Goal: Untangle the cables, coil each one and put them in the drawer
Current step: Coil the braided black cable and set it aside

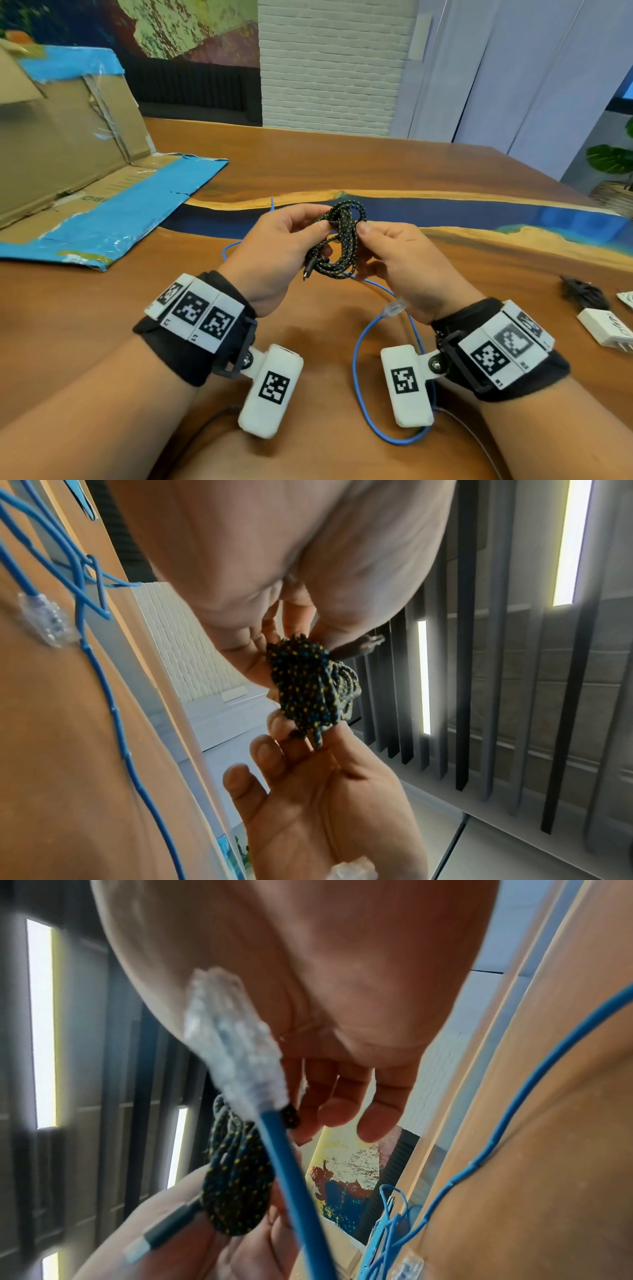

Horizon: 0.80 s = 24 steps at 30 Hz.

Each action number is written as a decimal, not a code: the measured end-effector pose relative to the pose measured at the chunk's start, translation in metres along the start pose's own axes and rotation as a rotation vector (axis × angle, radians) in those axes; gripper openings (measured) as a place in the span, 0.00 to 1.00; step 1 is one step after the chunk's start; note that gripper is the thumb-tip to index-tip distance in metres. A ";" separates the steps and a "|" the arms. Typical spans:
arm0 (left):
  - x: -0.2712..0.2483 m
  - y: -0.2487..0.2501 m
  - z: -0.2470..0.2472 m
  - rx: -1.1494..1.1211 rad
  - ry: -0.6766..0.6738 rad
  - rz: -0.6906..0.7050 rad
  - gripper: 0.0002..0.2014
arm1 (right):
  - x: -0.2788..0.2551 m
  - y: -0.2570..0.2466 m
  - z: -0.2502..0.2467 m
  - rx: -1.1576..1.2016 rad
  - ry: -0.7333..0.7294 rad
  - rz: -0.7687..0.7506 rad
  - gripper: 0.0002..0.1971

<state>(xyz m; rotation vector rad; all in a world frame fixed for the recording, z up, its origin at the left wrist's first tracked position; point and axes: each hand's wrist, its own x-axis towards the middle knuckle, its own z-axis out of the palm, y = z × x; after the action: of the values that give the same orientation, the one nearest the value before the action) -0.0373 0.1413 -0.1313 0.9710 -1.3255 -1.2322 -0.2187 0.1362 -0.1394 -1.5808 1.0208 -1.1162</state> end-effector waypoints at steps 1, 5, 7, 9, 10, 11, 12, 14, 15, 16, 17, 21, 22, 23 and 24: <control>0.000 0.000 -0.001 0.001 -0.001 0.001 0.13 | 0.000 0.000 0.002 0.006 0.017 0.001 0.21; 0.000 0.000 0.000 0.007 -0.044 0.019 0.12 | 0.001 -0.002 0.004 0.146 0.108 -0.014 0.14; -0.003 -0.001 0.003 0.027 -0.063 0.028 0.12 | 0.001 -0.002 0.003 0.196 0.168 -0.025 0.09; -0.005 -0.002 0.007 0.036 -0.075 0.032 0.11 | 0.001 -0.001 0.003 0.232 0.221 -0.036 0.06; -0.006 -0.003 0.008 0.029 -0.082 0.033 0.11 | 0.001 -0.001 0.002 0.256 0.229 -0.032 0.06; -0.006 -0.003 0.009 0.018 -0.084 0.031 0.11 | 0.000 -0.001 0.002 0.285 0.224 -0.020 0.05; -0.006 -0.003 0.009 0.005 -0.082 0.030 0.11 | 0.000 -0.002 0.002 0.326 0.207 0.000 0.04; -0.006 -0.003 0.009 -0.014 -0.072 0.036 0.11 | 0.000 -0.003 0.001 0.424 0.165 0.050 0.04; -0.006 -0.003 0.008 -0.016 -0.073 0.043 0.11 | -0.001 -0.003 0.001 0.465 0.148 0.073 0.05; -0.006 -0.002 0.008 -0.017 -0.078 0.051 0.11 | -0.001 -0.002 0.001 0.484 0.133 0.088 0.07; -0.007 -0.002 0.008 -0.020 -0.082 0.058 0.11 | -0.002 -0.003 0.001 0.485 0.118 0.097 0.09; -0.005 -0.001 0.006 -0.023 -0.058 0.100 0.12 | -0.004 -0.009 -0.006 0.491 0.063 0.107 0.12; -0.004 -0.001 0.005 -0.018 -0.044 0.107 0.12 | -0.005 -0.011 -0.009 0.513 0.037 0.110 0.15; -0.004 -0.001 0.004 -0.010 -0.030 0.111 0.11 | -0.006 -0.013 -0.011 0.513 0.005 0.096 0.18; -0.004 -0.001 0.004 -0.004 -0.019 0.112 0.11 | -0.007 -0.016 -0.012 0.476 -0.017 0.069 0.22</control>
<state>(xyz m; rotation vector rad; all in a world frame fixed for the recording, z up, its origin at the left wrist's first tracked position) -0.0407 0.1457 -0.1328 0.8721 -1.3732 -1.1605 -0.2298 0.1436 -0.1238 -1.1633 0.7227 -1.1901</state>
